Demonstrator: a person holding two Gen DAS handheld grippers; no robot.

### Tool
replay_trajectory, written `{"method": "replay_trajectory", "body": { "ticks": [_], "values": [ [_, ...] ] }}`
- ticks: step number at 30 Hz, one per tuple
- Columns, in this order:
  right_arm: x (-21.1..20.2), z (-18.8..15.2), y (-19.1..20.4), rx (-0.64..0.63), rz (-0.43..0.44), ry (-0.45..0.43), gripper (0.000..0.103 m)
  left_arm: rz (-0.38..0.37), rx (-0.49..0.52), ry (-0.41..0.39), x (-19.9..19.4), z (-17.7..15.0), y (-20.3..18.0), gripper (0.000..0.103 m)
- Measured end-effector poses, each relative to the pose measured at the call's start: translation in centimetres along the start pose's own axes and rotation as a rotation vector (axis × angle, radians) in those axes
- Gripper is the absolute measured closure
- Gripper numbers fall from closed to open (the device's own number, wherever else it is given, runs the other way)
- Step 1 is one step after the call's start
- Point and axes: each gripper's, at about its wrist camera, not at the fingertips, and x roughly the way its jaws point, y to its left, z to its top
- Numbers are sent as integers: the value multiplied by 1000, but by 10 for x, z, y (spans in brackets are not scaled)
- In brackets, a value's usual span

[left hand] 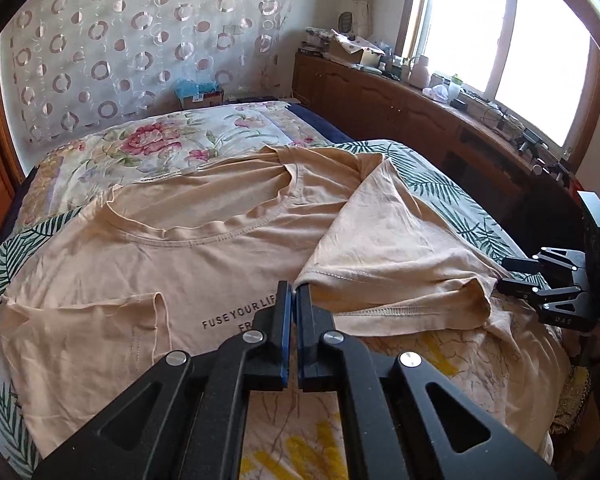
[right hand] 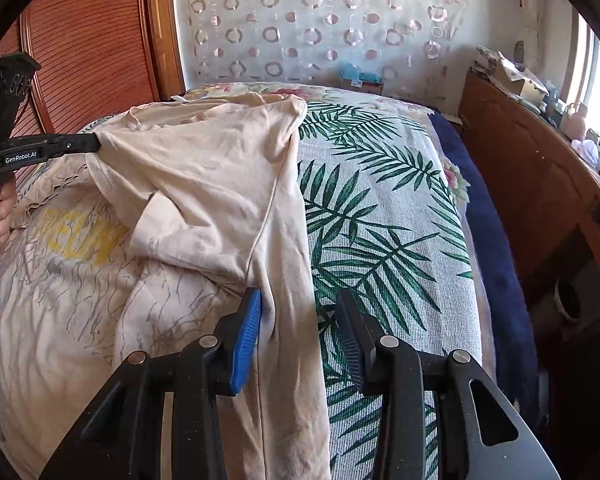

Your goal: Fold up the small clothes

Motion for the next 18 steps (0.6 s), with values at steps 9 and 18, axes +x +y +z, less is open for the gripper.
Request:
{"method": "replay_trajectory", "body": {
  "ticks": [9, 18],
  "values": [
    [2, 1, -4, 1, 6, 0, 62, -12, 19, -29, -17, -6, -2, 46],
    [1, 1, -2, -6, 1, 0, 62, 73, 2, -78, -51, -14, 17, 22]
  ]
}}
